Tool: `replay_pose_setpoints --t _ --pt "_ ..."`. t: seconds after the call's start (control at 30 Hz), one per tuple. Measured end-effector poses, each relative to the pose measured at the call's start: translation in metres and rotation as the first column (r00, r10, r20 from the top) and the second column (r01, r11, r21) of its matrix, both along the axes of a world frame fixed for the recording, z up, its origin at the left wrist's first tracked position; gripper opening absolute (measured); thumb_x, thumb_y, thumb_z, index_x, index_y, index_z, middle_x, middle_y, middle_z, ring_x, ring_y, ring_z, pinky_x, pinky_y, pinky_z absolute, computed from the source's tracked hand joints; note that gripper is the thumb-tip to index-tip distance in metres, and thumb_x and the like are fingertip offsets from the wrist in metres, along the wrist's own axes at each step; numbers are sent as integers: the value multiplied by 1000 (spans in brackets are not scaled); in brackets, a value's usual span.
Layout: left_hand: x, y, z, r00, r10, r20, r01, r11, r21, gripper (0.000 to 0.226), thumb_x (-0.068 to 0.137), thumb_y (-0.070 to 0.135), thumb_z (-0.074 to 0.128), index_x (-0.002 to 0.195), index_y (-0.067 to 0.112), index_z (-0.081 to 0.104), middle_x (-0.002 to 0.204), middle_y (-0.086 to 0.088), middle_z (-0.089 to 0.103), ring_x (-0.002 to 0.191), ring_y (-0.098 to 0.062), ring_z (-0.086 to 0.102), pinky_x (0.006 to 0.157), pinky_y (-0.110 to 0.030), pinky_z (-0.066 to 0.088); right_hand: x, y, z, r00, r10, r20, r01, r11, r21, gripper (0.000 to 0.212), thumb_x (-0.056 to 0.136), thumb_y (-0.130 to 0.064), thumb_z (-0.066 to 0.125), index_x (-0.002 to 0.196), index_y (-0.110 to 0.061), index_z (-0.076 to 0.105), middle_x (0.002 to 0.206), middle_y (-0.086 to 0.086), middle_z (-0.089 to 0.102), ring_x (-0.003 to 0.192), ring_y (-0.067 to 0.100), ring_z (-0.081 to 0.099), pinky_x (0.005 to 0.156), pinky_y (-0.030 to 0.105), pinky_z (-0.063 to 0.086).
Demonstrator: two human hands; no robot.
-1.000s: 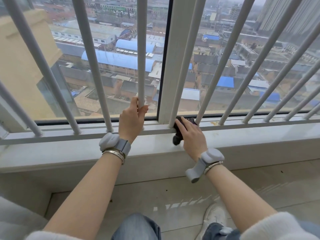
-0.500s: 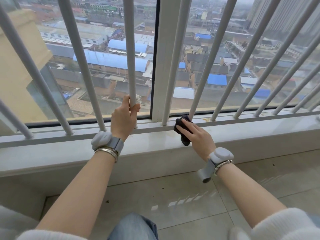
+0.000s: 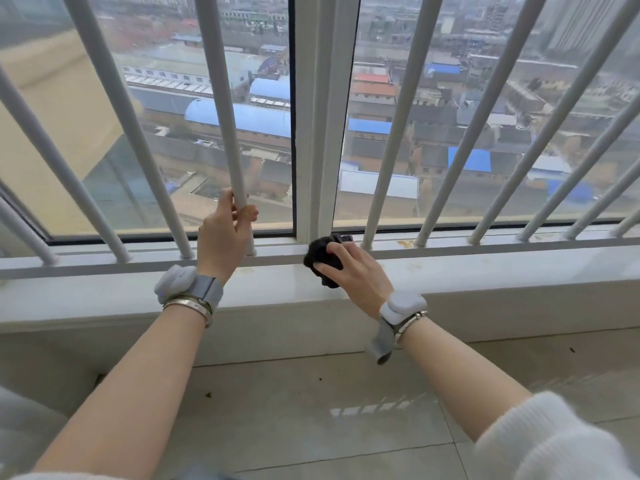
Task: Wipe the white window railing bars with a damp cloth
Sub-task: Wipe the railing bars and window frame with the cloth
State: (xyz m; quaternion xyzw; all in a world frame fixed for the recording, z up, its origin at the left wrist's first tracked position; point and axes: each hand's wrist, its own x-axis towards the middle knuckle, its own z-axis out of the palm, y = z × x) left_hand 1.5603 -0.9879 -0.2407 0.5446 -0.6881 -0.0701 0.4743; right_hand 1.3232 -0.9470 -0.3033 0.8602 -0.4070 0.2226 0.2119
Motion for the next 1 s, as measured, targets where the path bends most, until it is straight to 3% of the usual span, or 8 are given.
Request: replay_pose_setpoints --t 0.17,0.27,0.43,0.53,0.63,0.7,0.83,1.0 --pt "-16 3 -9 991 133 -2 -133 990 -52 28 96 29 44 113 6 47 92 -4 71 80 -26 68 68 -43 53 -67 4 -5 996 18 -84 -22 998 -52 28 76 4 55 95 -13 67 114 10 41 99 28 45 75 36 52" --pt "-27 4 -12 967 237 -89 -241 970 -38 27 97 27 41 113 5 47 96 -10 69 83 -30 65 69 -39 49 -98 8 -7 1000 2 -16 -3 997 -72 39 65 10 62 96 -12 68 111 10 41 92 28 46 69 36 52" --pt "-68 16 -12 896 370 -247 -349 929 125 52 92 14 40 141 5 25 137 -14 42 122 -29 43 98 -37 35 -135 9 21 953 -86 290 80 996 33 67 57 9 69 117 -15 53 115 11 40 98 33 49 54 39 55" --pt "-96 25 -14 839 470 -273 -456 882 117 58 89 8 42 143 3 21 146 -15 25 135 -28 24 111 -32 21 -116 -1 38 926 -106 363 68 991 115 65 65 7 66 126 -8 50 125 19 43 107 41 52 64 42 54" --pt "-126 40 -17 852 476 -220 -489 872 -5 48 83 -1 45 131 5 41 145 -15 27 135 -29 23 106 -7 13 -90 -14 26 956 -121 267 27 943 333 60 80 -11 65 135 1 43 138 23 40 123 37 44 96 41 44" --pt "-144 43 -16 873 444 -201 -456 890 -18 43 83 -4 47 124 7 48 144 -14 28 135 -28 23 96 4 10 -92 -23 14 985 -93 143 40 941 335 59 74 -16 75 125 2 53 127 23 54 110 34 57 91 39 48" --pt "-165 38 -7 897 333 -290 -359 932 -41 33 89 8 49 121 12 46 122 5 46 115 -16 48 97 -31 43 -125 -21 6 997 -44 -66 47 997 57 38 75 3 61 113 5 60 114 27 61 100 37 62 92 41 50" --pt "-175 34 14 807 338 -484 -346 935 77 40 94 21 50 131 16 36 111 9 55 90 8 55 74 -10 46 -121 -18 0 994 -65 -91 71 996 59 42 75 5 59 117 8 58 119 32 57 104 41 60 92 46 49"
